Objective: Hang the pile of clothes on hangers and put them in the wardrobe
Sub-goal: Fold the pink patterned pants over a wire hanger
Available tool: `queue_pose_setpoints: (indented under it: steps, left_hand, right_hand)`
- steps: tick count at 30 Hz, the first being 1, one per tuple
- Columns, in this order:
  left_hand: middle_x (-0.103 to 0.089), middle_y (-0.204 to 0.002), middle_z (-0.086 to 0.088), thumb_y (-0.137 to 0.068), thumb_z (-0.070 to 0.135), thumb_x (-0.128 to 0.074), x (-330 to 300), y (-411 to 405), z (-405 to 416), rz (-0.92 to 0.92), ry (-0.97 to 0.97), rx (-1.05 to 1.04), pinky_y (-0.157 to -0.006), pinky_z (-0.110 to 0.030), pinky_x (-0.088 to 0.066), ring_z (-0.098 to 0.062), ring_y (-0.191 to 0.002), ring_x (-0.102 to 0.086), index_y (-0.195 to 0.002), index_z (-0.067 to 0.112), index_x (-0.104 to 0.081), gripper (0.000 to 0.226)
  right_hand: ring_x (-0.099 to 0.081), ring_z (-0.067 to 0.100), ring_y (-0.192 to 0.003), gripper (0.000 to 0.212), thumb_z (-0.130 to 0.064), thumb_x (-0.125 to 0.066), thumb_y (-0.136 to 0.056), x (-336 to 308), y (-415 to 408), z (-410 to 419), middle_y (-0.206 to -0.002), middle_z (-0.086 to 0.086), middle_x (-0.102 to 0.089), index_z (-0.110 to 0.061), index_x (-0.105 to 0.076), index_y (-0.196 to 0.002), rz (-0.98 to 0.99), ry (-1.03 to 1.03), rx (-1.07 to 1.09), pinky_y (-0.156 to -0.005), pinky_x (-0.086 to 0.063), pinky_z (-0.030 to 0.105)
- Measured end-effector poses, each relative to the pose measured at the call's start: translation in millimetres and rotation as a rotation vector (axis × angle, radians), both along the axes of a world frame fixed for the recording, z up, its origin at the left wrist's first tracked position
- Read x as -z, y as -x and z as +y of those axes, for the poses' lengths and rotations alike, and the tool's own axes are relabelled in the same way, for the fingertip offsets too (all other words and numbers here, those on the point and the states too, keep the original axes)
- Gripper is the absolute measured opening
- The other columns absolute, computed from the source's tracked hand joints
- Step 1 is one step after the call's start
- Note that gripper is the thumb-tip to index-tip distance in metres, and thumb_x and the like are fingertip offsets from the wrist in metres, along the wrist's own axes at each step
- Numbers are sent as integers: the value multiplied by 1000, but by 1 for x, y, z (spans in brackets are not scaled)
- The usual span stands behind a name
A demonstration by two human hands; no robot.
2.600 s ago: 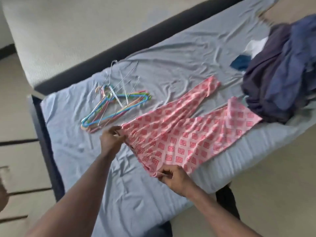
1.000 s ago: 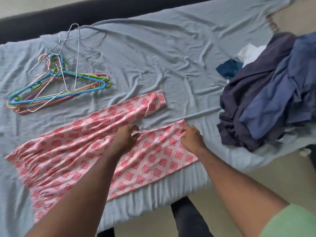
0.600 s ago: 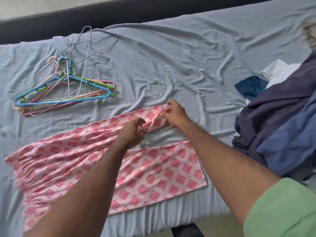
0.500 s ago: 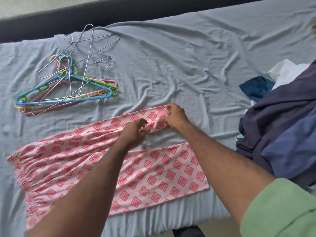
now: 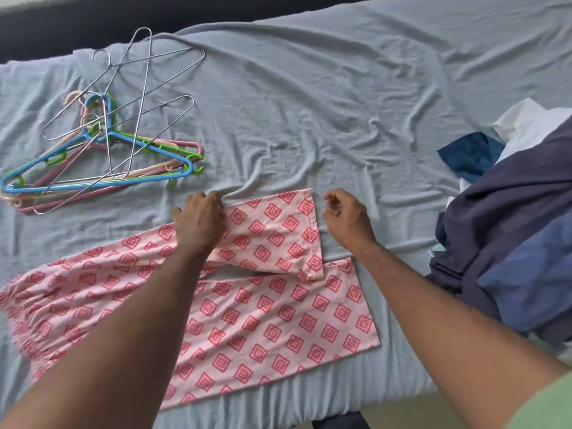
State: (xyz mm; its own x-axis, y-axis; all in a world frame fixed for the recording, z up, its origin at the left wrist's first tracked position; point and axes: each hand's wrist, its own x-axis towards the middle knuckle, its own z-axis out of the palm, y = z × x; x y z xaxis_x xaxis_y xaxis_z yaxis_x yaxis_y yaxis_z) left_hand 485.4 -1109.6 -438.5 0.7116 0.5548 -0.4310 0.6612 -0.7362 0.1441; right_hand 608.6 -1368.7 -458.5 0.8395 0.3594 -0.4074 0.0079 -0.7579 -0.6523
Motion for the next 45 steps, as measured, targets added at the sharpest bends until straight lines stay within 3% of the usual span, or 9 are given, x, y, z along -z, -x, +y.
queue_pose_setpoints:
  steps: [5, 10, 17, 20, 24, 30, 35, 38, 45]
  left_hand:
    - [-62, -106, -7, -98, 25, -57, 1, 15, 19, 94, -31, 40, -92, -53, -39, -28, -105, -53, -120, 27, -63, 22]
    - [-56, -85, -9, -104, 20, -42, -8, 4, 40, -105, 3, -130, -80, -48, -42, -31, -80, -51, -98, 17, -45, 7]
    - [-58, -116, -14, -93, 14, -62, -13, 2, 56, -291, -135, -117, -88, -47, -41, -35, -105, -52, -119, 14, -54, 27]
    - [-62, -95, -13, -92, 20, -68, -15, 24, 36, -276, -80, -37, -80, -44, -51, -30, -87, -59, -92, 12, -61, 11]
    - [-62, -70, -2, -95, 42, -65, -11, 60, -4, -83, 64, 246, -65, -32, -56, -18, -62, -58, -79, 15, -67, 31]
    - [-61, -106, 2, -84, 53, -72, 10, 95, -30, 79, 0, 158, -85, -39, -48, -17, -96, -51, -122, 30, -63, 45]
    - [-59, -110, -2, -90, 41, -69, 11, 106, -28, 53, -18, 65, -89, -46, -46, -22, -101, -53, -117, 25, -61, 33]
    - [-56, -93, -1, -96, 24, -65, 8, 110, -18, 33, 52, 61, -82, -43, -48, -20, -85, -52, -102, 20, -63, 8]
    - [-63, -100, 0, -93, 19, -65, 1, 135, -4, -12, 274, 239, -77, -40, -54, -16, -89, -56, -93, 21, -71, 7]
  right_hand:
    - [-57, 19, -97, 22, -23, -71, -92, 7, -14, 41, -106, 1, -54, -14, -67, -112, -12, 141, -114, -82, -49, 32]
    - [-65, 28, -95, 12, -23, -64, -93, 0, -44, 74, -100, 9, -70, -13, -70, -97, -81, 86, 0, -81, -54, 38]
    - [-56, 18, -94, 23, -23, -71, -92, -15, -52, 101, -107, 1, -60, -19, -58, -111, -189, 83, 46, -85, -51, 41]
    - [-60, 27, -100, 24, -27, -68, -92, -17, -21, 89, -107, 4, -60, -17, -53, -108, -203, 147, 68, -85, -50, 44]
    - [-62, 32, -98, 38, -51, -58, -94, -12, 26, 63, -99, 7, -64, -13, -60, -97, -56, 375, 137, -82, -47, 40]
    - [-58, 28, -106, 39, -47, -70, -87, -6, 45, 54, -111, 6, -61, -14, -65, -108, 23, 414, 54, -87, -47, 39]
    - [-56, 26, -80, 15, -29, -66, -96, -8, 33, 41, -91, 6, -63, -16, -60, -91, 9, 357, 57, -68, -41, 32]
    - [-52, 25, -77, 13, -25, -66, -97, -13, 18, 39, -86, 5, -59, -16, -58, -92, -34, 327, 54, -68, -40, 32]
    - [-57, 24, -85, 16, -27, -73, -91, -17, 8, 36, -97, 4, -65, -19, -60, -98, 10, 424, -4, -75, -45, 36]
